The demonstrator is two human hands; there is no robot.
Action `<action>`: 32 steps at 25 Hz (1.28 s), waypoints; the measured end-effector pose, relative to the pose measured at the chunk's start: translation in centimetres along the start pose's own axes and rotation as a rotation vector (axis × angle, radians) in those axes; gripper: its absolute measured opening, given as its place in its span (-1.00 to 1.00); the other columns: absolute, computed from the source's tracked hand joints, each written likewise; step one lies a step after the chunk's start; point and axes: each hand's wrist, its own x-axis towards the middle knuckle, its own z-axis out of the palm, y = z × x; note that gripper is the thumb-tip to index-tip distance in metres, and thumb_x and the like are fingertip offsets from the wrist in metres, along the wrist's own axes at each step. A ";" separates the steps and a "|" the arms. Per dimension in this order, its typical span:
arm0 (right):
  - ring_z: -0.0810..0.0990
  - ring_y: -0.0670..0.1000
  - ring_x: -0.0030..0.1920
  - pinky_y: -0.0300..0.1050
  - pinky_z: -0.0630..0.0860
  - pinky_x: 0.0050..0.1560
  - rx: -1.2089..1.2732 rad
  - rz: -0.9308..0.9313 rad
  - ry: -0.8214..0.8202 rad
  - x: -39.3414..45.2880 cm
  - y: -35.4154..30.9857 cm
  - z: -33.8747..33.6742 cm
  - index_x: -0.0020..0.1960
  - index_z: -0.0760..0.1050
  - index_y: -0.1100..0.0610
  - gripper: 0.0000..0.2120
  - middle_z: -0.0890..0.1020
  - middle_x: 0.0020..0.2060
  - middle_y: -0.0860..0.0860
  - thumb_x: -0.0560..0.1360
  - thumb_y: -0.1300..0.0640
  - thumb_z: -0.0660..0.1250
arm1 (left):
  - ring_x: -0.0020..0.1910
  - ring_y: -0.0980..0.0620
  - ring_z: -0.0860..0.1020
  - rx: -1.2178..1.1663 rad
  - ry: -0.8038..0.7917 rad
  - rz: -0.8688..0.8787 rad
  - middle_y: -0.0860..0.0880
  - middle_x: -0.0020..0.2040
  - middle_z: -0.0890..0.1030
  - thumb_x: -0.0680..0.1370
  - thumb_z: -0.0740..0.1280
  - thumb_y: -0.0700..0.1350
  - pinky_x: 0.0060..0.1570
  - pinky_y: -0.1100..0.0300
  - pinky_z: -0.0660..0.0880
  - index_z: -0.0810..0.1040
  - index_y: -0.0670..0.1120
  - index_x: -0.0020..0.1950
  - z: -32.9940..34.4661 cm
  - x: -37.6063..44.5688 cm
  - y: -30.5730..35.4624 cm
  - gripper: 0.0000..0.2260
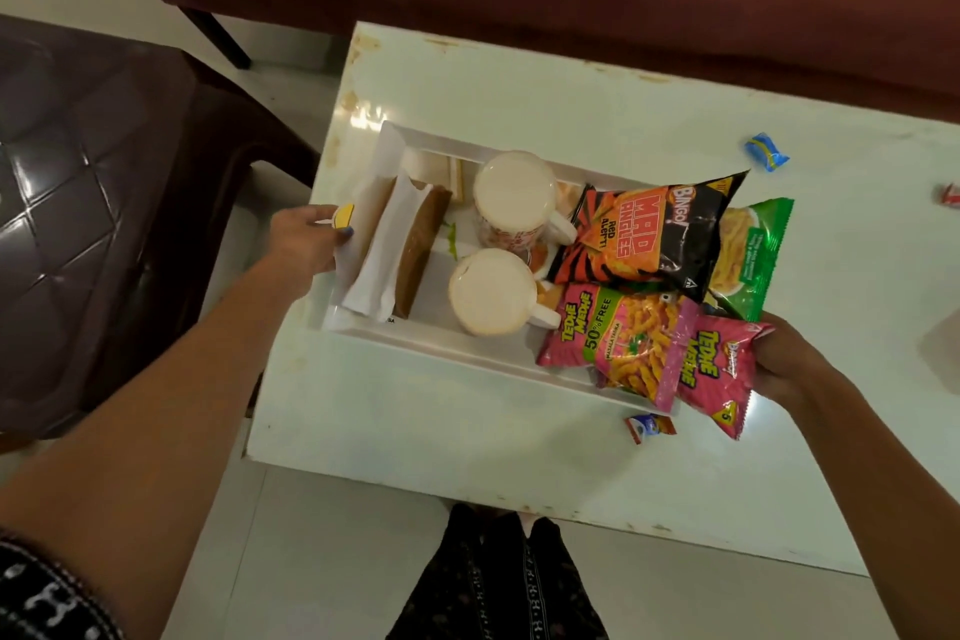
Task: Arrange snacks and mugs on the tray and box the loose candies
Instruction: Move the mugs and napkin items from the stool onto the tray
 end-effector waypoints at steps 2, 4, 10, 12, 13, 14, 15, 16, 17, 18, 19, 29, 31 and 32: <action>0.67 0.01 -0.45 -0.14 0.62 -0.45 0.002 0.002 0.001 -0.1 -0.3 0.2 -0.14 0.49 0.17 -0.80 0.68 -0.45 0.04 0.58 0.23 0.12 | 0.05 -0.14 0.56 -0.014 -0.006 -0.025 -0.17 0.16 0.54 0.45 0.37 -0.30 -0.01 0.03 0.55 0.53 -0.15 0.18 -0.1 -0.1 0.4 -0.69; 0.66 0.01 -0.44 -0.14 0.62 -0.42 0.005 0.006 0.018 -0.3 -0.8 0.0 -0.13 0.49 0.17 -0.81 0.68 -0.45 0.04 0.58 0.22 0.13 | 0.09 -0.17 0.56 -0.005 -0.010 -0.029 -0.19 0.20 0.54 0.44 0.38 -0.29 -0.02 0.01 0.55 0.54 -0.15 0.16 0.1 -0.6 0.5 -0.71; 0.64 0.11 -0.36 0.06 0.51 -0.14 0.006 0.037 0.074 -1.7 -1.2 -3.7 -0.13 0.48 0.20 -0.78 0.65 -0.37 0.13 0.59 0.17 0.11 | 0.08 -0.21 0.55 -0.011 -0.089 0.006 -0.22 0.18 0.55 0.42 0.40 -0.32 0.09 -0.09 0.53 0.53 -0.21 0.17 2.2 -2.7 1.1 -0.68; 0.64 0.08 -0.42 0.03 0.51 -0.18 0.024 0.039 0.092 -2.1 -1.3 -5.8 -0.16 0.48 0.20 -0.78 0.66 -0.44 0.09 0.58 0.18 0.13 | -0.02 -0.19 0.56 -0.012 -0.130 0.027 -0.23 0.10 0.56 0.43 0.37 -0.35 -0.01 -0.04 0.56 0.52 -0.23 0.17 3.9 -3.8 1.6 -0.68; 0.64 0.07 -0.43 0.01 0.54 -0.22 0.037 0.037 0.102 -2.3 -1.5 -6.8 -0.17 0.48 0.20 -0.79 0.66 -0.46 0.08 0.57 0.18 0.14 | -0.11 -0.16 0.57 -0.019 -0.144 0.037 -0.22 0.05 0.56 0.44 0.36 -0.37 -0.08 0.01 0.56 0.52 -0.24 0.17 4.8 -4.4 1.7 -0.69; 0.64 0.07 -0.44 -0.02 0.58 -0.28 0.054 0.028 0.110 -2.4 -1.7 -7.9 -0.17 0.48 0.20 -0.79 0.65 -0.47 0.07 0.57 0.19 0.14 | -0.19 -0.12 0.55 -0.032 -0.158 0.043 -0.21 -0.01 0.55 0.44 0.34 -0.38 -0.13 0.06 0.55 0.51 -0.25 0.18 5.7 -5.1 1.8 -0.69; 0.64 0.06 -0.45 -0.07 0.61 -0.36 0.072 0.015 0.117 -2.5 -1.9 -9.2 -0.18 0.49 0.19 -0.79 0.65 -0.49 0.06 0.57 0.21 0.14 | -0.25 -0.09 0.53 -0.045 -0.171 0.045 -0.19 -0.07 0.56 0.44 0.32 -0.40 -0.16 0.09 0.54 0.51 -0.26 0.18 6.9 -6.0 1.8 -0.69; 0.65 0.03 -0.47 -0.11 0.62 -0.42 0.081 0.003 0.118 -2.5 -2.2 -10.6 -0.18 0.49 0.18 -0.79 0.65 -0.50 0.05 0.56 0.23 0.14 | -0.27 -0.08 0.52 -0.059 -0.175 0.043 -0.17 -0.11 0.56 0.44 0.32 -0.41 -0.16 0.09 0.53 0.51 -0.27 0.17 8.2 -6.9 1.9 -0.69; 0.64 0.02 -0.48 -0.13 0.61 -0.45 0.081 -0.006 0.121 -2.4 -2.5 -12.0 -0.18 0.49 0.17 -0.80 0.65 -0.51 0.04 0.56 0.24 0.14 | -0.26 -0.10 0.52 -0.071 -0.171 0.042 -0.17 -0.11 0.56 0.44 0.31 -0.42 -0.15 0.08 0.53 0.51 -0.27 0.17 9.4 -7.8 1.8 -0.69; 0.64 0.01 -0.48 -0.14 0.61 -0.45 0.078 -0.012 0.125 -2.3 -2.8 -13.4 -0.18 0.50 0.17 -0.81 0.65 -0.51 0.03 0.55 0.25 0.15 | -0.23 -0.13 0.52 -0.078 -0.164 0.040 -0.19 -0.07 0.55 0.44 0.31 -0.42 -0.14 0.08 0.54 0.51 -0.27 0.17 10.6 -8.8 1.8 -0.69; 0.64 0.00 -0.49 -0.14 0.61 -0.45 0.067 -0.021 0.130 -2.2 -3.1 -14.8 -0.18 0.50 0.17 -0.82 0.65 -0.51 0.03 0.54 0.26 0.17 | -0.19 -0.16 0.53 -0.083 -0.150 0.035 -0.20 -0.04 0.55 0.44 0.32 -0.41 -0.14 0.07 0.54 0.51 -0.26 0.17 11.8 -9.6 1.7 -0.69; 0.57 0.00 -0.50 -0.01 0.56 -0.22 -0.045 -0.126 0.211 -0.7 -3.0 -21.3 -0.22 0.49 0.18 -0.78 0.62 -0.50 0.06 0.52 0.40 0.21 | -0.33 -0.01 0.58 -0.075 -0.030 0.019 -0.11 -0.24 0.56 0.41 0.36 -0.40 -0.46 0.24 0.60 0.54 -0.25 0.14 18.8 -12.9 0.3 -0.69; 0.55 -0.01 -0.50 0.00 0.53 -0.17 -0.049 -0.130 0.219 -0.6 -2.8 -21.4 -0.24 0.48 0.18 -0.76 0.56 -0.38 0.10 0.53 0.40 0.18 | -0.46 0.06 0.61 -0.052 -0.033 0.041 -0.11 -0.24 0.57 0.41 0.36 -0.39 -0.48 0.26 0.59 0.55 -0.23 0.12 19.1 -12.8 0.3 -0.71; 0.55 0.00 -0.49 0.01 0.52 -0.16 -0.053 -0.131 0.222 -0.6 -2.7 -21.6 -0.24 0.47 0.17 -0.74 0.54 -0.35 0.10 0.54 0.40 0.16 | -0.52 0.11 0.60 -0.040 -0.032 0.048 -0.11 -0.25 0.57 0.41 0.36 -0.39 -0.48 0.26 0.59 0.56 -0.21 0.11 19.2 -12.9 0.2 -0.71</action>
